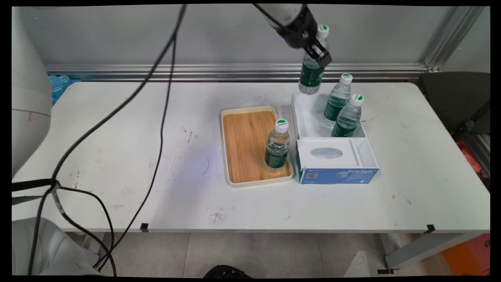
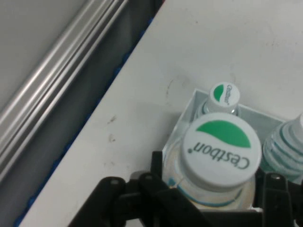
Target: Place the picked object on the tray
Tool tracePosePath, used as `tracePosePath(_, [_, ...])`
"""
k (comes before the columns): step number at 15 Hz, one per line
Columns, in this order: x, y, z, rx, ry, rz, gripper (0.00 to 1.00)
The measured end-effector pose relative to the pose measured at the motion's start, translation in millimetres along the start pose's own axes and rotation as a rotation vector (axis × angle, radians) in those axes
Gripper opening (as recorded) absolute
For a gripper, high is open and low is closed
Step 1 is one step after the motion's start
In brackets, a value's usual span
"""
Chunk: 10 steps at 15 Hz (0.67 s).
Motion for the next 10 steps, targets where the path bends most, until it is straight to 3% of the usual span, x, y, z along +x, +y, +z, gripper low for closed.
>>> tracePosePath(3, [-12,-11,-32,0.013,-0.016,0.025,0.00])
tracePosePath(6, [-41,-27,-55,0.013,-0.041,0.056,0.00])
tracePosePath(10, [-77,-44,-62,-0.010,-0.055,0.115,0.00])
